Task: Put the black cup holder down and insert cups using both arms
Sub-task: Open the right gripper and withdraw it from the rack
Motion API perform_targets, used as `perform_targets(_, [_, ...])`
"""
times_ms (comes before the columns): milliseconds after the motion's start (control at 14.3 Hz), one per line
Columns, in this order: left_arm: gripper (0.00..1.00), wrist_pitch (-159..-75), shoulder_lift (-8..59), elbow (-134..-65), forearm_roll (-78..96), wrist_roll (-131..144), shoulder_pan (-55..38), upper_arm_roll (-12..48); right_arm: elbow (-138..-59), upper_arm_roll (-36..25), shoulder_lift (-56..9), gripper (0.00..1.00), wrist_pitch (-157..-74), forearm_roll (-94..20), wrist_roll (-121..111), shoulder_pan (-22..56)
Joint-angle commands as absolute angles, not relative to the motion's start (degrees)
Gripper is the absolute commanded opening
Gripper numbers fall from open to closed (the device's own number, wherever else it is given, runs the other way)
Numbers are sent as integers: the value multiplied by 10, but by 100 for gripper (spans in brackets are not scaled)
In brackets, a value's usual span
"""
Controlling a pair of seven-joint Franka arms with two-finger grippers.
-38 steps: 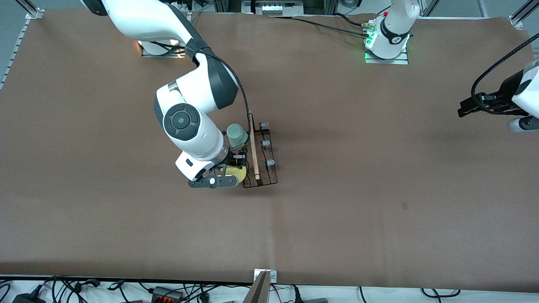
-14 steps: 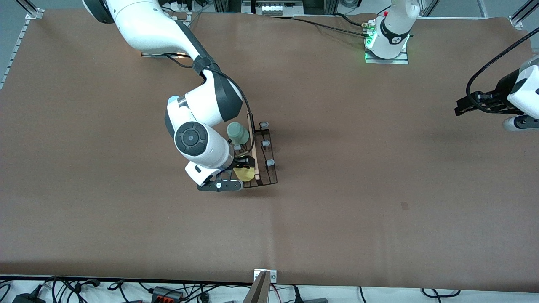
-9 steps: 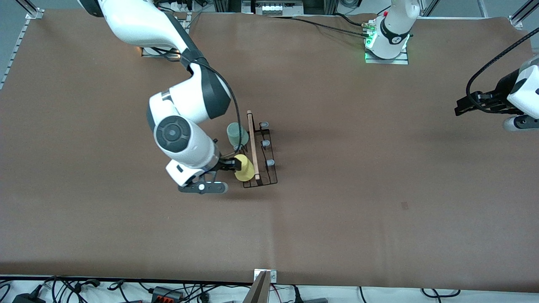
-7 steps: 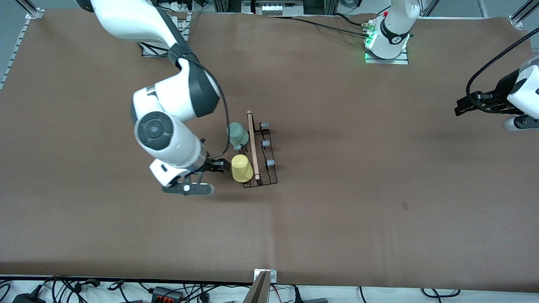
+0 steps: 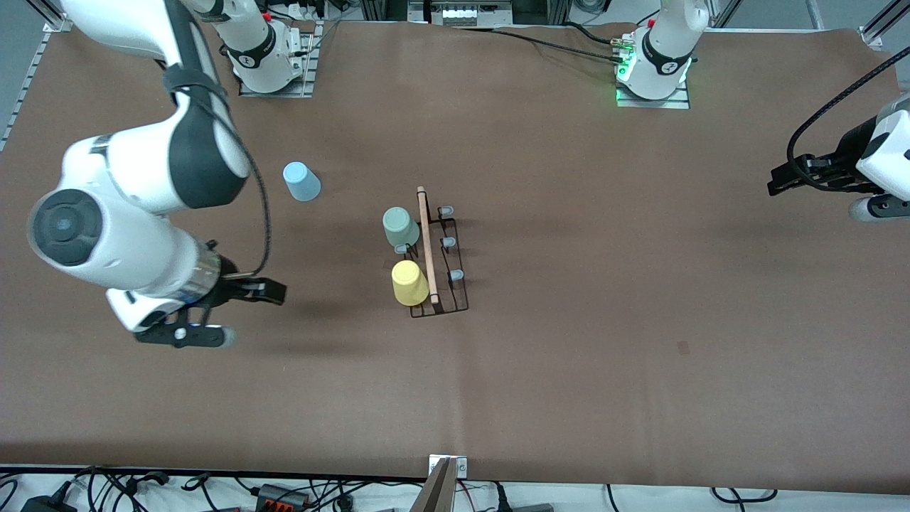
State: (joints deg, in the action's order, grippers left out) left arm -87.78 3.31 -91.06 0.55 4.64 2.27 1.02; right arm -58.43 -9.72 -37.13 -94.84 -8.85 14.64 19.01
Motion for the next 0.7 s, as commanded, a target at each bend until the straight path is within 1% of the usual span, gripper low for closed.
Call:
perform_targets(0, [100, -875, 23, -917, -4, 41, 24, 12, -620, -93, -333, 100, -947, -81, 130, 166])
perform_targets(279, [100, -875, 23, -917, -4, 40, 23, 12, -770, -80, -218, 100, -1006, -69, 94, 79])
perform_targets(349, [100, -875, 23, -917, -4, 40, 23, 12, -798, -65, -191, 100, -1013, -69, 71, 47])
perform_targets(489, [100, -875, 23, -917, -5, 40, 24, 12, -812, -24, -162, 100, -1008, -69, 20, -21])
perform_targets(629, [100, -875, 23, -917, -5, 40, 24, 12, -811, -23, -147, 100, -992, -58, -11, -32])
